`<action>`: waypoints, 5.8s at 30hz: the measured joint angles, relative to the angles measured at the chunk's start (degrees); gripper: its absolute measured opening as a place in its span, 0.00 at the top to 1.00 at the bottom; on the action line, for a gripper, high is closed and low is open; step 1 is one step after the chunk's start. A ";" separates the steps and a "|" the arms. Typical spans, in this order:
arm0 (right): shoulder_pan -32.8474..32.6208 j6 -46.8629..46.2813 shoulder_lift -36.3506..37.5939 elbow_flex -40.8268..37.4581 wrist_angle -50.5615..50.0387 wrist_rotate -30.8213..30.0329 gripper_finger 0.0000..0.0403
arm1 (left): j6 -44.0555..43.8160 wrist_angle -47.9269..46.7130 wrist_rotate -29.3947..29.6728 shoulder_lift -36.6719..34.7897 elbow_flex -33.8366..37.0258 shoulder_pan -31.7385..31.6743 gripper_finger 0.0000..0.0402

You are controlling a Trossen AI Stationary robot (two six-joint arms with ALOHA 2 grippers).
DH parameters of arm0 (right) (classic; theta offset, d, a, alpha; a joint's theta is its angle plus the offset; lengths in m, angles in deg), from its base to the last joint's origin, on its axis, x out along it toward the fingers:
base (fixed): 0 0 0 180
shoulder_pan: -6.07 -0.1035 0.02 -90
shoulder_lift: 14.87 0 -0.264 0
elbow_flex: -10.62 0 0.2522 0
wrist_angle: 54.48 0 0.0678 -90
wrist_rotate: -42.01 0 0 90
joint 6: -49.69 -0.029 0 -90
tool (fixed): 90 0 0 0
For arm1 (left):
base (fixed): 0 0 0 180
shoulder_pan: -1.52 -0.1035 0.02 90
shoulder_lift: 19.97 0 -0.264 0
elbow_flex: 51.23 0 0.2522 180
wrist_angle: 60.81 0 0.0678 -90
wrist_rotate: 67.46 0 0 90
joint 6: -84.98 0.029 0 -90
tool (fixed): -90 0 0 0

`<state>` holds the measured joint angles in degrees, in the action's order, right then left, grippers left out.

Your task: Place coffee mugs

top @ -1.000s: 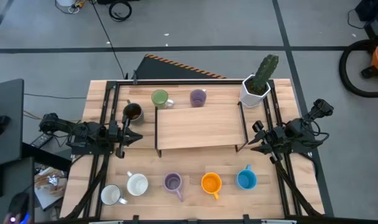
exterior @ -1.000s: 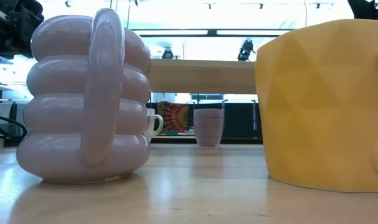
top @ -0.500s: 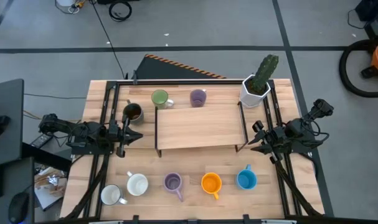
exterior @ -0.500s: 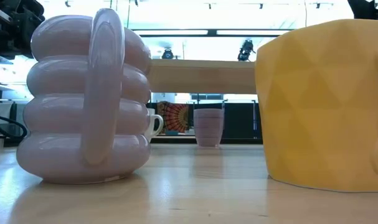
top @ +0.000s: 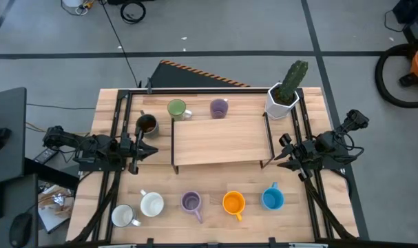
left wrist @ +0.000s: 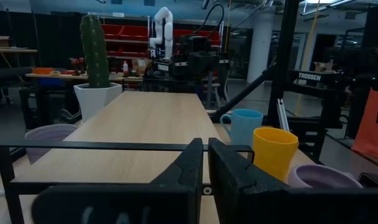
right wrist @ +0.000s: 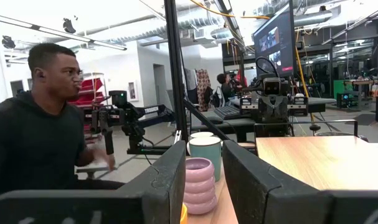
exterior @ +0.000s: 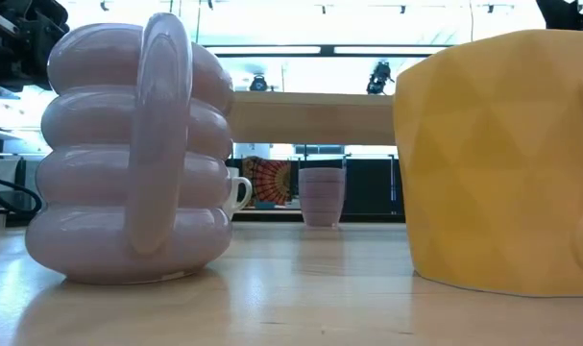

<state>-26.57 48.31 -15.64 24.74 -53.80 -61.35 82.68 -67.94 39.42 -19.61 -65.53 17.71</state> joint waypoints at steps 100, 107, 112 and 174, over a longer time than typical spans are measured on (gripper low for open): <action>30.98 5.74 -41.62 32.70 -10.07 -5.89 0.72 | -30.30 -71.45 1.58 49.30 -51.10 -16.41 0.56; 35.05 9.49 -41.62 32.70 -12.69 -4.58 0.72 | -26.82 -73.99 -2.03 53.75 -51.43 -17.41 0.56; 37.54 12.04 -41.62 32.70 -12.91 -1.76 0.72 | -25.84 -73.96 -2.22 57.32 -51.43 -19.21 0.56; 40.35 6.53 -46.62 32.66 -6.92 10.44 0.72 | 5.92 -62.16 -7.82 65.59 -42.99 -39.41 0.68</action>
<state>13.77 54.84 -62.26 57.39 -60.72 -50.91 88.59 -130.10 31.60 45.98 -108.52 -21.70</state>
